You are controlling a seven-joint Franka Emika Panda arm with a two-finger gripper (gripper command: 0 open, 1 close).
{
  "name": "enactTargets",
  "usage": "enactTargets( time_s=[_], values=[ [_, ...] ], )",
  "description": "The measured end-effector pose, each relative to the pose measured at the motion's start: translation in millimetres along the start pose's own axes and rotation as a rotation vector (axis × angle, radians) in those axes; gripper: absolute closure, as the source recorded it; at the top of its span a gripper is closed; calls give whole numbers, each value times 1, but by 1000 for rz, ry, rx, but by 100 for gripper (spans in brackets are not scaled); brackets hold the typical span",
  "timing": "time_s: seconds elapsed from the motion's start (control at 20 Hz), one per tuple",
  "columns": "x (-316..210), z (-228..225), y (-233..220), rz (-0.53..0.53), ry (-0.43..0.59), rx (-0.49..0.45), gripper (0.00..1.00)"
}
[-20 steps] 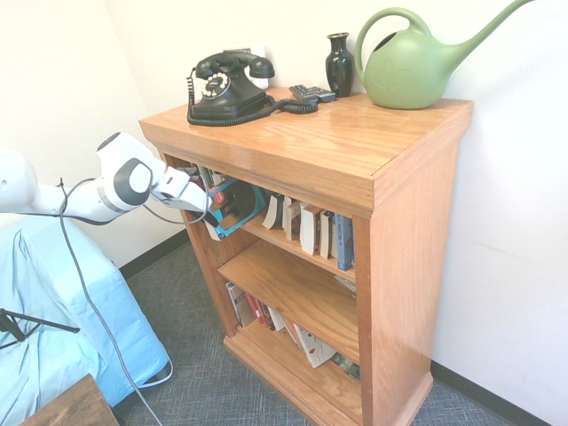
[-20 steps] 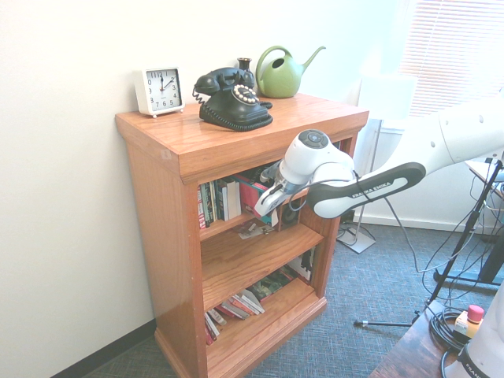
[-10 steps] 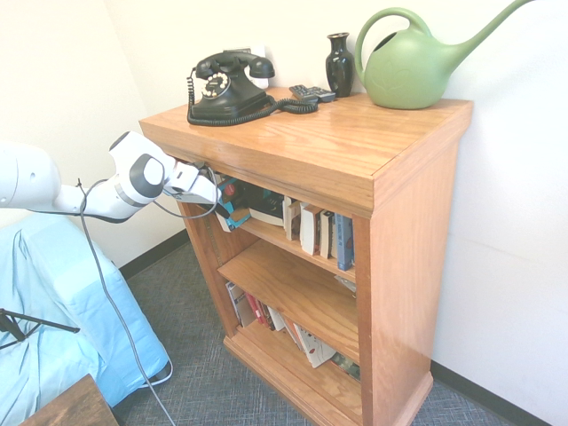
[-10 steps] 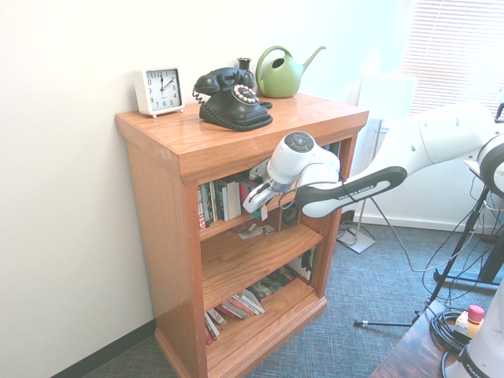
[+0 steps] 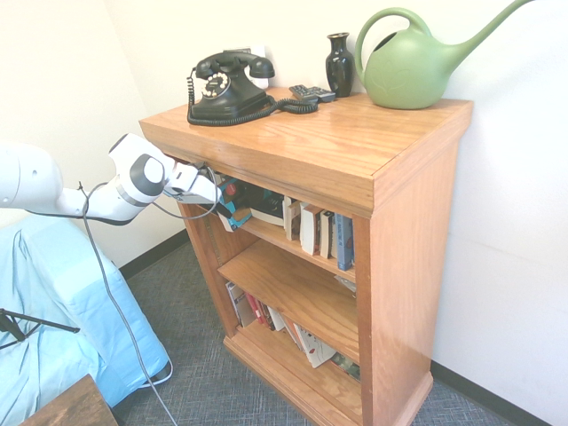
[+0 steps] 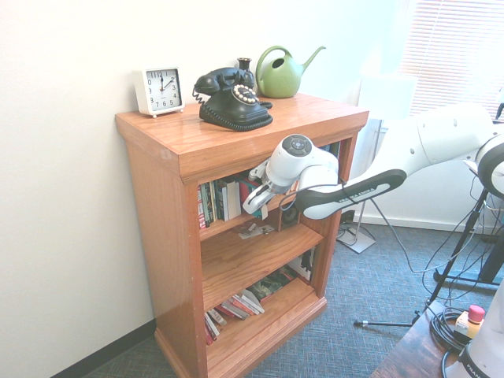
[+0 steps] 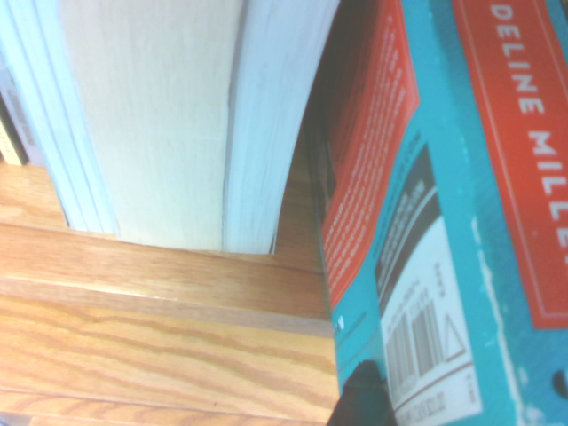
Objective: Organize the shelf
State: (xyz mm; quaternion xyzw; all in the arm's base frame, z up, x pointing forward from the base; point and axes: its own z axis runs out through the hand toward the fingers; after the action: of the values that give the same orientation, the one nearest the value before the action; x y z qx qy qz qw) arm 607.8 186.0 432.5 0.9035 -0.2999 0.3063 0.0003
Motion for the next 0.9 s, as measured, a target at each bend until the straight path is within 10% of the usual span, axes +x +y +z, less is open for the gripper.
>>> enactTargets(
  time_s=[0.9],
  values=[
    [-8, 2, 35, -7, -5, -30, 0]
  ],
)
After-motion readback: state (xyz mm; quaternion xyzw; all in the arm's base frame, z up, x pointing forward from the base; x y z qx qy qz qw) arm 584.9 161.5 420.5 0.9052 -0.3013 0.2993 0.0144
